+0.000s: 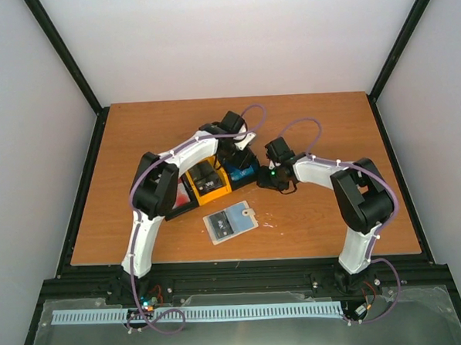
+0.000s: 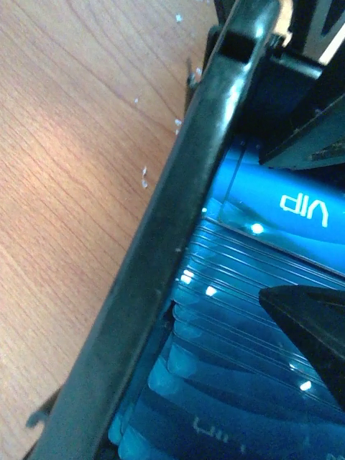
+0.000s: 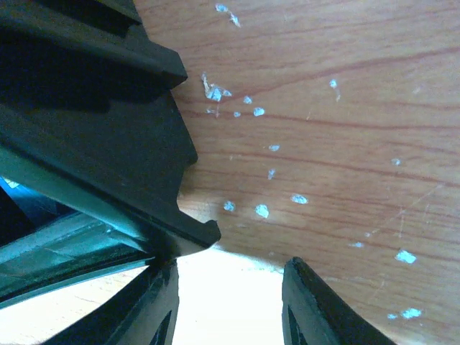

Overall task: Put the credit cards into the card holder
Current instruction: Pick up the credit card from the storage box.

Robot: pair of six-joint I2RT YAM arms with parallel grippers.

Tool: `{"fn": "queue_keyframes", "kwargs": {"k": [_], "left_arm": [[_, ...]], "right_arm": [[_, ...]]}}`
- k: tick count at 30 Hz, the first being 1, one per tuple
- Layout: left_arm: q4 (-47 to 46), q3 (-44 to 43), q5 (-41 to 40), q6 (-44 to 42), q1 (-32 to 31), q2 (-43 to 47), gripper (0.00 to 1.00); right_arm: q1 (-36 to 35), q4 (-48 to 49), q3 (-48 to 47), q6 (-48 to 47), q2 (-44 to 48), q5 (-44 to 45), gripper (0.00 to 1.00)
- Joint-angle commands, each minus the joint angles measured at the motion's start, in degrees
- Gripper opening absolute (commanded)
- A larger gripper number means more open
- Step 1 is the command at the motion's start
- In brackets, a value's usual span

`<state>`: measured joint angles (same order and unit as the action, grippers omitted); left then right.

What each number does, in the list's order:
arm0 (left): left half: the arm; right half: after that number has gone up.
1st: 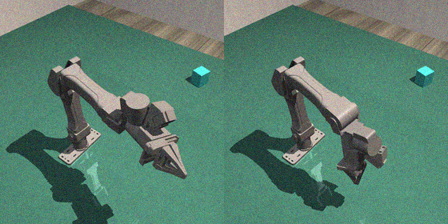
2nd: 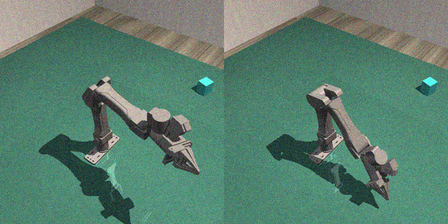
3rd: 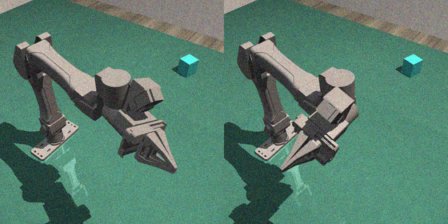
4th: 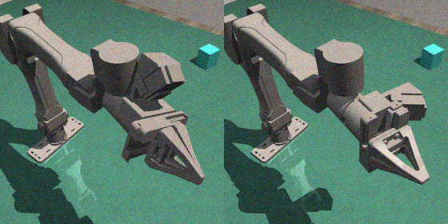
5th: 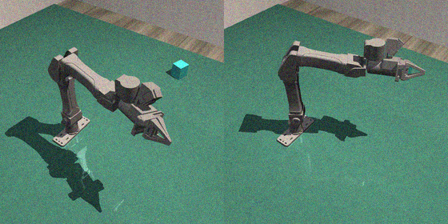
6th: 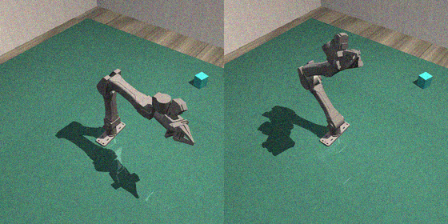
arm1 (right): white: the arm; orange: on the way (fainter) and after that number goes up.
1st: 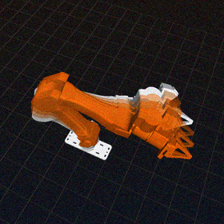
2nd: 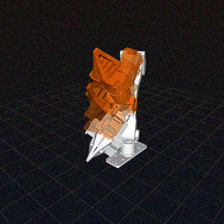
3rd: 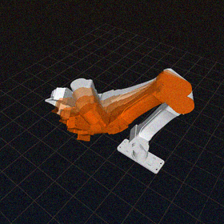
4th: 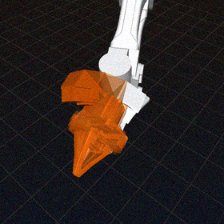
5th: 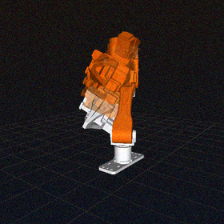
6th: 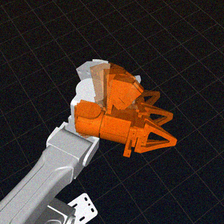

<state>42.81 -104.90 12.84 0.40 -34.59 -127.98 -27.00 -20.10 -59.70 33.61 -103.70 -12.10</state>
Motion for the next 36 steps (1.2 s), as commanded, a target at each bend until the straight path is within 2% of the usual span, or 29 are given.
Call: {"fn": "queue_keyframes", "kwargs": {"k": [1, 10, 15, 29, 36], "left_arm": [[4.5, -2.8, -1.3, -2.3, -0.7, -3.2, 0.46], [4.9, -4.6, -6.6, -3.0, -1.8, -5.2, 0.52], [5.3, -4.9, -5.2, -3.6, -1.8, -5.0, 0.52], [10.2, -6.4, 2.8, -2.0, -1.8, -2.3, 0.26], [11.4, -7.2, 4.0, -1.0, -1.8, -1.4, 0.23]], "right_arm": [[0.6, -1.4, -1.6, -1.0, -2.0, 1.2, 0.41], [0.6, -1.3, -0.2, -0.3, -1.0, 2.3, 0.39], [0.5, -1.6, -0.2, -0.5, -0.8, 2.5, 0.39], [0.6, -0.4, -1.0, -0.3, -2.8, 0.0, 0.39], [0.5, -0.3, -2.3, -0.4, -4.1, -0.1, 0.39]]}}
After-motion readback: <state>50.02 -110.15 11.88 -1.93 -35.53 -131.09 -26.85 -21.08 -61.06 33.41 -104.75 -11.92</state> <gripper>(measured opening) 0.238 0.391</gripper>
